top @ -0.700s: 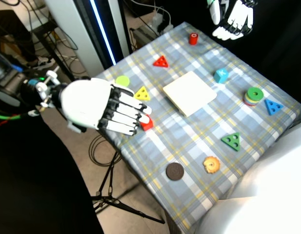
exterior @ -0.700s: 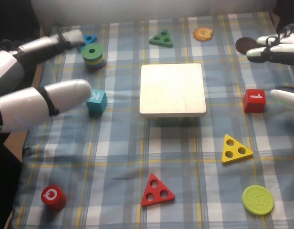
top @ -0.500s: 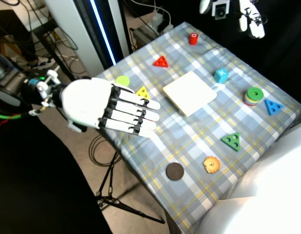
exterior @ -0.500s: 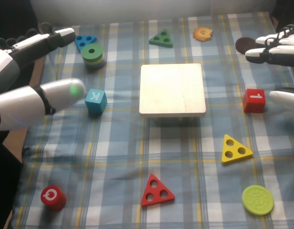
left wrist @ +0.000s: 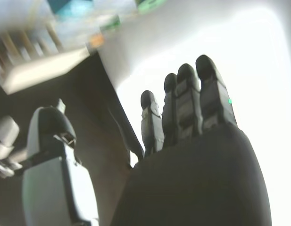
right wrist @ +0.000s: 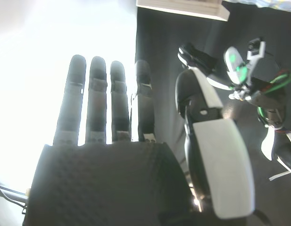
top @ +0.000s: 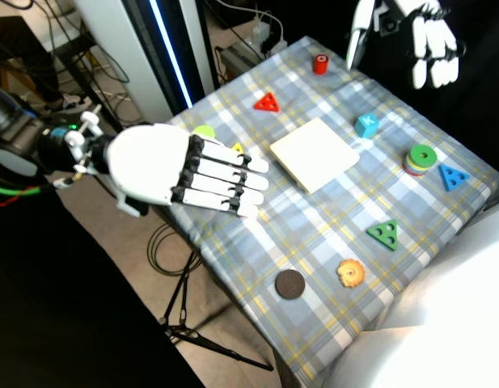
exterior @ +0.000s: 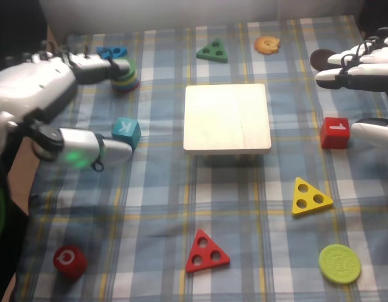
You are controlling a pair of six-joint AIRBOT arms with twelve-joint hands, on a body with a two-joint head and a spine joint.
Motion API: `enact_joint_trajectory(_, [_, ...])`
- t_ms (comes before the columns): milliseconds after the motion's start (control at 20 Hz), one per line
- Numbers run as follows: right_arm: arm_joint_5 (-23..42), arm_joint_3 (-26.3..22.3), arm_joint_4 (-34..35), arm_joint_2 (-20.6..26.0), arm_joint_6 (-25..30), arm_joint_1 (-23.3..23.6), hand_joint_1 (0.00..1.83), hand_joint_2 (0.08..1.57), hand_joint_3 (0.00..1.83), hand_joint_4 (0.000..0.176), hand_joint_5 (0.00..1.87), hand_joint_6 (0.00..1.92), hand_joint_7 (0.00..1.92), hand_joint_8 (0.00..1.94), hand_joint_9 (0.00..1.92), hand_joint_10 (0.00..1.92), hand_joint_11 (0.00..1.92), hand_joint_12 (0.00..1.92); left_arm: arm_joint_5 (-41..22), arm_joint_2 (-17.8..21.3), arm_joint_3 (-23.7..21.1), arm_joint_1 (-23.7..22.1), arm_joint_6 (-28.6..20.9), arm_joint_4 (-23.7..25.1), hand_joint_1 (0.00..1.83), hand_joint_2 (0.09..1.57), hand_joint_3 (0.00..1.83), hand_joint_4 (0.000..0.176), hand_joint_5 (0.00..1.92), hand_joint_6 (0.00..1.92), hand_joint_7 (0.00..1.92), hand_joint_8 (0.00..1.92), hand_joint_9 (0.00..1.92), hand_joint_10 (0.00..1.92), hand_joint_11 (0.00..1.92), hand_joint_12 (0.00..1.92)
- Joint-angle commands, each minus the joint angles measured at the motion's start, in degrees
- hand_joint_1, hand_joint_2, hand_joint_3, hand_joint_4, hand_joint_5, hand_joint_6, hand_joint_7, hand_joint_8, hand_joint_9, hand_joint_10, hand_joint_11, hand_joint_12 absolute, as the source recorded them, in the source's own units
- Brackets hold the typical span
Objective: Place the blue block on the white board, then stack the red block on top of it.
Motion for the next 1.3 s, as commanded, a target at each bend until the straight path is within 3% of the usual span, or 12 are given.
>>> enact_joint_trajectory(0, [7.1, 0.3, 0.77, 0.29, 0.64, 0.97, 0.6, 1.32, 0.0, 0.041, 0.48, 0.0, 0.42, 0.01, 0.4, 0.01, 0.22, 0.45, -3.75, -0.41, 0.73, -1.28, 2.56, 0.28, 0.84, 0.92, 0.0, 0.176, 0.43, 0.01, 0.29, 0.0, 0.23, 0.0, 0.0, 0.32])
enact_joint_trajectory(200, [6.87, 0.32, 0.4, 0.28, 0.9, 0.96, 0.62, 1.32, 0.0, 0.024, 0.49, 0.01, 0.43, 0.01, 0.42, 0.01, 0.24, 0.45, 1.55, -3.54, 4.17, -4.13, 11.46, -3.31, 0.9, 0.92, 0.0, 0.176, 0.45, 0.01, 0.32, 0.01, 0.24, 0.01, 0.01, 0.3])
enact_joint_trajectory(400, [6.45, 0.33, 0.2, 0.28, 0.91, 0.95, 0.6, 1.32, 0.0, 0.035, 0.49, 0.0, 0.43, 0.0, 0.42, 0.01, 0.25, 0.45, 5.48, -6.01, 7.64, -5.91, 17.15, -7.47, 0.86, 0.95, 0.0, 0.176, 0.51, 0.02, 0.34, 0.01, 0.23, 0.0, 0.02, 0.3])
enact_joint_trajectory(1100, [6.27, 0.41, 0.05, 0.24, 0.95, 0.95, 0.6, 1.35, 0.01, 0.017, 0.48, 0.0, 0.48, 0.0, 0.47, 0.01, 0.3, 0.37, 7.46, -8.26, 10.55, -7.4, 17.69, -9.53, 0.98, 0.98, 0.0, 0.176, 0.8, 0.01, 0.43, 0.0, 0.3, 0.0, 0.0, 0.39])
enact_joint_trajectory(1250, [6.25, 0.43, 0.05, 0.22, 0.95, 0.91, 0.61, 1.36, 0.0, 0.005, 0.48, 0.0, 0.49, 0.0, 0.48, 0.0, 0.34, 0.29, 7.69, -8.52, 10.92, -7.47, 17.69, -9.95, 1.01, 0.99, 0.0, 0.172, 0.82, 0.01, 0.44, 0.01, 0.3, 0.0, 0.0, 0.39])
